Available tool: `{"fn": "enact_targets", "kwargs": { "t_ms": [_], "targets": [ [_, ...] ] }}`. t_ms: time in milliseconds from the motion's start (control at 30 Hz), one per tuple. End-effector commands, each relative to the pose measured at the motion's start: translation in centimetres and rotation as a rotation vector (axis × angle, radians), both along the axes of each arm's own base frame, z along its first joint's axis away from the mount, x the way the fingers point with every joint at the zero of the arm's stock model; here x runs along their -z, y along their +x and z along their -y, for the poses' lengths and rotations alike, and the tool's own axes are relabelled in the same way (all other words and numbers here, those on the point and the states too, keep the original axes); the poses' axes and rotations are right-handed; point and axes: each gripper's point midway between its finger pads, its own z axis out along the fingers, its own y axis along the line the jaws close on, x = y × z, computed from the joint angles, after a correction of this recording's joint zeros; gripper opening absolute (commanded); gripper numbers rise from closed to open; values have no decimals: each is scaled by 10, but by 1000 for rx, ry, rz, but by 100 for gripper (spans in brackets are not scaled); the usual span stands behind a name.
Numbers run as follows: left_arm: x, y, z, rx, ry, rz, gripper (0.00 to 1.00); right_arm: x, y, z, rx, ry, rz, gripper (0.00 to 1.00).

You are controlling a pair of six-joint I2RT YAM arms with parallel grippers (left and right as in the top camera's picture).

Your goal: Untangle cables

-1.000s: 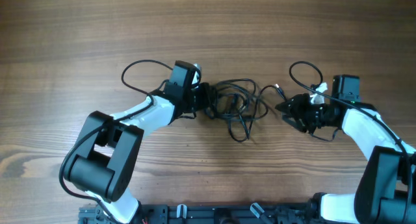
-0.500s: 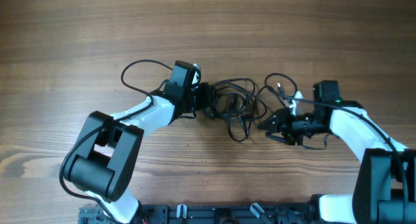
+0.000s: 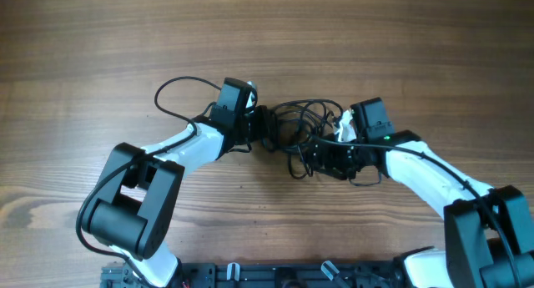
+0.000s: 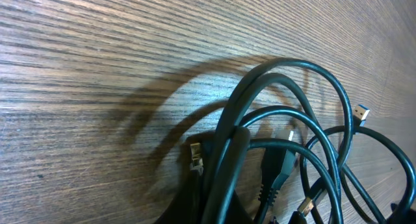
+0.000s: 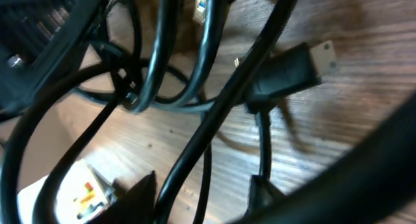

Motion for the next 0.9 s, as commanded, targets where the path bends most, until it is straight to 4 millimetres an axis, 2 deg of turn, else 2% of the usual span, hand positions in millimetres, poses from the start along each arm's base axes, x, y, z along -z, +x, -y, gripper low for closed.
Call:
{"fn": "enact_targets", "kwargs": {
  "t_ms": [0, 67, 133, 267, 333, 433, 533, 633, 700, 733, 867],
  "targets": [
    [1, 3, -1, -4, 1, -1, 4, 8, 13, 10, 78, -97, 29, 6],
    [1, 3, -1, -4, 3, 0, 4, 6, 21, 18, 109, -95, 38, 4],
    [5, 4, -8, -28, 39, 1, 4, -7, 27, 25, 96, -50, 71, 4],
    [18, 8, -36, -144, 170, -12, 4, -61, 50, 69, 183, -50, 207, 4],
    [23, 10, -52, -217, 221, -28, 4, -90, 59, 97, 269, -81, 281, 4],
    [26, 13, -73, -275, 247, -50, 4, -129, 65, 150, 421, -207, 394, 4],
    [29, 16, -98, -362, 237, -105, 4, -152, 65, 203, 576, -353, 482, 4],
    [30, 17, -115, -407, 193, -153, 4, -154, 60, 255, 729, -515, 481, 4],
    [29, 18, -125, -426, 135, -187, 4, -146, 51, 293, 833, -642, 434, 4],
    [28, 19, -129, -436, 106, -203, 4, -142, 48, 305, 860, -683, 411, 4],
    [26, 23, -145, -471, 66, -216, 4, -114, 52, 316, 856, -693, 320, 4]
  ]
}}
